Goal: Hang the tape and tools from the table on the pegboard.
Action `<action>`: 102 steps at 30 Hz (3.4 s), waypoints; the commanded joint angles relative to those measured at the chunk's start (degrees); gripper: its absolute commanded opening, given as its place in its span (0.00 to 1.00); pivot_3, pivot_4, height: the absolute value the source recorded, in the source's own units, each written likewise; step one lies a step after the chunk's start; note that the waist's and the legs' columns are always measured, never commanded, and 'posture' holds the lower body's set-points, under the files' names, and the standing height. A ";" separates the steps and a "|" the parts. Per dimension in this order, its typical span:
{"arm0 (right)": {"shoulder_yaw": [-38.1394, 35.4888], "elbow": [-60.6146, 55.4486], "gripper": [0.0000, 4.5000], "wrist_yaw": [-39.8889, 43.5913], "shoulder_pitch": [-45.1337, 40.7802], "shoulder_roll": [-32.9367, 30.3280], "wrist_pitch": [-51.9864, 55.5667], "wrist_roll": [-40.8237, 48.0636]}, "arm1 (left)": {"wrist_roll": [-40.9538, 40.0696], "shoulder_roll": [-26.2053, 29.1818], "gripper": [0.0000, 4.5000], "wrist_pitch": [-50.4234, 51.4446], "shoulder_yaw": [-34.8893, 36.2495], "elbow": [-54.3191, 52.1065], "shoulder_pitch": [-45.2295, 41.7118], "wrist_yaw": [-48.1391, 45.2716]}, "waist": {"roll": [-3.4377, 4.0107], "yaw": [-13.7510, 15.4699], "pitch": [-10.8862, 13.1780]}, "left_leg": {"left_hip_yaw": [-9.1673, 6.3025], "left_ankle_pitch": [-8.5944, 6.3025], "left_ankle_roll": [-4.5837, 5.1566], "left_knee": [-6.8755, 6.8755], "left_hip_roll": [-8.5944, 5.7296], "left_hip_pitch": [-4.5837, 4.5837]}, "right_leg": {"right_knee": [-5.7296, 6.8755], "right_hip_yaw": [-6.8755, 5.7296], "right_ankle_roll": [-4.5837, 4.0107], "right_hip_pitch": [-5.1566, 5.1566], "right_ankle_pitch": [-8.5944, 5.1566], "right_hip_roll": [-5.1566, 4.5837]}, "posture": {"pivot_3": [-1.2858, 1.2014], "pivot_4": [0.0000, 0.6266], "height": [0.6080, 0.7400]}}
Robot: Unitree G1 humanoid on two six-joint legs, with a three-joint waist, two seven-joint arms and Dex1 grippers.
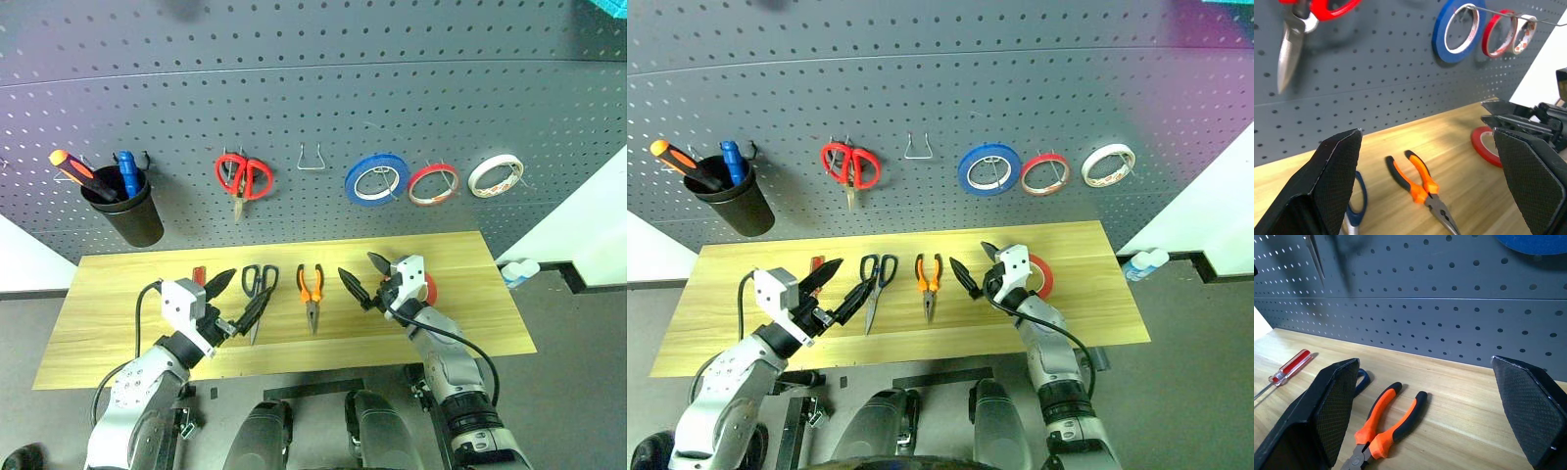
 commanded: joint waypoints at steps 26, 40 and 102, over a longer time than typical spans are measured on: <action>-0.08 -1.57 1.00 -0.03 0.00 0.17 -1.09 0.26 | -1.35 0.51 0.99 6.92 -1.68 -8.82 -2.81 6.68 | 0.00 -0.01 0.00 | 0.01 0.02 -0.04 0.01 0.02 0.01 | 0.02 0.01 -0.03 0.00 0.02 0.07 | 0.53 0.29 0.98; -1.75 -0.92 1.00 0.31 0.89 -2.25 -1.55 0.33 | -1.21 0.46 0.99 3.17 0.26 -3.34 -2.52 2.01 | 0.00 -0.02 0.00 | 0.01 0.03 -0.04 0.01 0.01 0.01 | 0.02 0.00 -0.03 0.00 0.02 0.06 | 0.53 0.27 0.98; -5.90 6.33 1.00 3.18 0.18 -6.73 -5.25 0.38 | 1.19 -1.94 0.99 0.46 -2.19 -3.91 -2.51 1.90 | -0.01 0.04 -0.01 | 0.05 0.03 -0.03 0.05 0.00 0.03 | 0.08 0.04 -0.04 0.02 0.03 0.03 | 0.53 0.30 0.98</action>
